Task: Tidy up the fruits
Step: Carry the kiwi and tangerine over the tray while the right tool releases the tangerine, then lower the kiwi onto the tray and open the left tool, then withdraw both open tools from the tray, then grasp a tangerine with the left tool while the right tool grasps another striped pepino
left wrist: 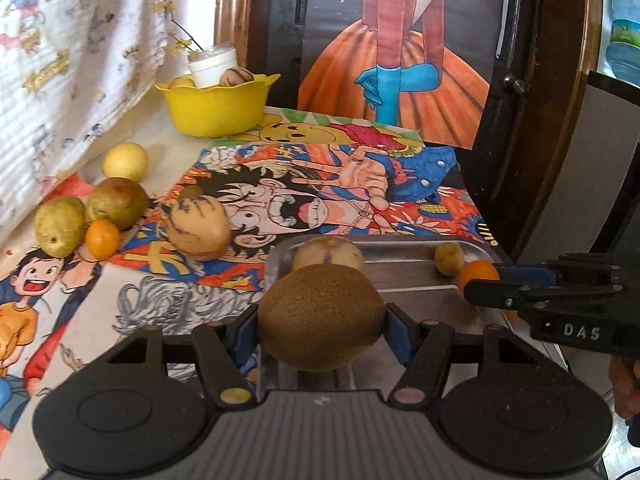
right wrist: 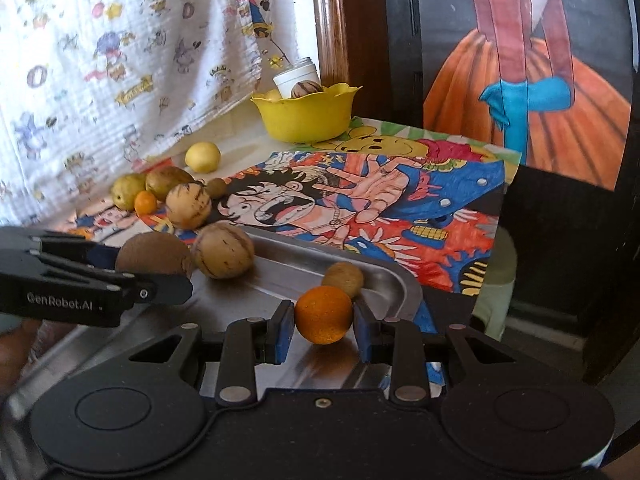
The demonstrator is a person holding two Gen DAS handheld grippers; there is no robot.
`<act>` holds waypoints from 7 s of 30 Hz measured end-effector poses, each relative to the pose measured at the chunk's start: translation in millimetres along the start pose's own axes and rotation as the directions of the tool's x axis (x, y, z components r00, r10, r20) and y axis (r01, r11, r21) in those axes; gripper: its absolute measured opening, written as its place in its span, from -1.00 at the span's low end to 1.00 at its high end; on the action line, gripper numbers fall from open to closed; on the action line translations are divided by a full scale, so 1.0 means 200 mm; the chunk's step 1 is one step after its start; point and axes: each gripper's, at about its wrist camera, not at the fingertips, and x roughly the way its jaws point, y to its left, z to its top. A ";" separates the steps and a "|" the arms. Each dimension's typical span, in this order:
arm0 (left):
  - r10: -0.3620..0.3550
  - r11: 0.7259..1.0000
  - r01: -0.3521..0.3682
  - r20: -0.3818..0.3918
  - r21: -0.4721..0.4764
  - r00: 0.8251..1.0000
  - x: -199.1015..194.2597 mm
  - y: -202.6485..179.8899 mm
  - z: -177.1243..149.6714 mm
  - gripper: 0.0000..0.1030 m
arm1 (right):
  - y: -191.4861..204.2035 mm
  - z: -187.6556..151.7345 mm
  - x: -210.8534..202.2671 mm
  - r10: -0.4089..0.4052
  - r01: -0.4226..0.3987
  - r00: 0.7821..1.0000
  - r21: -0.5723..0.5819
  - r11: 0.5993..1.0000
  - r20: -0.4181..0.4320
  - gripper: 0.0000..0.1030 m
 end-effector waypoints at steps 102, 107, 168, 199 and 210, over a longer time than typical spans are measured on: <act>0.070 0.993 -0.067 0.031 -0.094 0.997 -0.95 0.13 -0.61 0.99 | 0.63 -0.45 -0.82 0.028 -0.020 0.989 0.058 0.998 -0.146 0.99; 0.088 0.989 -0.087 0.005 -0.122 0.996 -0.97 0.19 -0.64 0.99 | 0.67 -0.44 -0.79 0.059 -0.054 0.985 0.036 0.998 -0.161 0.99; 0.150 0.891 -0.117 0.042 -0.438 0.988 0.11 0.90 0.10 0.41 | 0.69 0.51 0.71 0.225 -0.287 0.958 -0.556 0.780 -0.178 0.41; 0.169 0.893 -0.133 0.046 -0.430 0.985 0.16 0.89 0.12 -0.32 | 0.70 0.51 0.76 0.247 -0.292 0.956 -0.531 0.795 -0.156 0.06; 0.179 0.908 -0.128 0.095 -0.398 0.979 -0.05 0.78 0.13 -0.32 | 0.67 0.54 0.48 0.266 -0.261 0.962 -0.501 0.825 -0.063 0.06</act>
